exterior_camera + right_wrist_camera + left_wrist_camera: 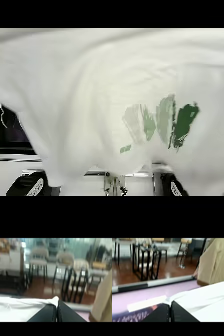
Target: Fold the shirts.
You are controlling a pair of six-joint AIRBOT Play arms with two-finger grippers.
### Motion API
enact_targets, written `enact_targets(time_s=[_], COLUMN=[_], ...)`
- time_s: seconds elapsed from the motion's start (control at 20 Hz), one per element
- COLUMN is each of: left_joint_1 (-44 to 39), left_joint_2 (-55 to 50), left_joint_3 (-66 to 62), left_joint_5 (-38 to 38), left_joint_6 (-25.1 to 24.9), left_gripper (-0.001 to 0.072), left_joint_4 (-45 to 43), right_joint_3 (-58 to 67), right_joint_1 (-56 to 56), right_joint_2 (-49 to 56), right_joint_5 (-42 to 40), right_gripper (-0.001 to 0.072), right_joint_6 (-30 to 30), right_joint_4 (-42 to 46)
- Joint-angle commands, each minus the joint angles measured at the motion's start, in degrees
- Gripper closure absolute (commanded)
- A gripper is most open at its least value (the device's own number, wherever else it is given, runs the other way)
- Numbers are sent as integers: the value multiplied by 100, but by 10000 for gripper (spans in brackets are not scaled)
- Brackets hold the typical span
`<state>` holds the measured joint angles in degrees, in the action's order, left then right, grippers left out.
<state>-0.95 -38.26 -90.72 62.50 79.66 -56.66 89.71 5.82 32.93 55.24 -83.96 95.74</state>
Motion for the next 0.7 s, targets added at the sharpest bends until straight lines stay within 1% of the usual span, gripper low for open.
enact_targets(time_s=[0.0, 0.05, 0.1, 0.2, 0.3, 0.35, 0.5, 0.6, 0.65], left_joint_1=[11, 11, 11, 35, 33, 33, 33, 33, 33], left_joint_2=[-205, -306, -457, -883, -1506, -1834, -2610, -3045, -3265], left_joint_3=[1263, 1805, 2376, 3178, 3359, 3303, 3093, 3064, 3064], left_joint_5=[295, 199, -9, -647, -1152, -1399, -2151, -2599, -2708], left_joint_6=[79, 4, -96, -90, -92, -92, -87, 48, 157], left_gripper=[675, 675, 675, 675, 675, 676, 675, 675, 675], left_joint_4=[-297, -299, -299, -291, -291, -267, -264, -184, -118], right_joint_3=[-417, -778, -1191, -1963, -2109, -2109, -2109, -2109, -2109], right_joint_1=[-4, -4, -4, -4, -4, -4, -4, -2, 0], right_joint_2=[931, 1237, 1550, 2310, 3084, 3368, 3912, 4214, 4378], right_joint_5=[1325, 1388, 1283, 479, -330, -782, -2385, -3215, -3412], right_gripper=[641, 640, 640, 640, 632, 632, 633, 634, 633], right_joint_6=[138, 101, 20, -227, -461, -756, -2103, -2612, -2682], right_joint_4=[544, 684, 728, 706, 658, 651, 498, 203, -59])
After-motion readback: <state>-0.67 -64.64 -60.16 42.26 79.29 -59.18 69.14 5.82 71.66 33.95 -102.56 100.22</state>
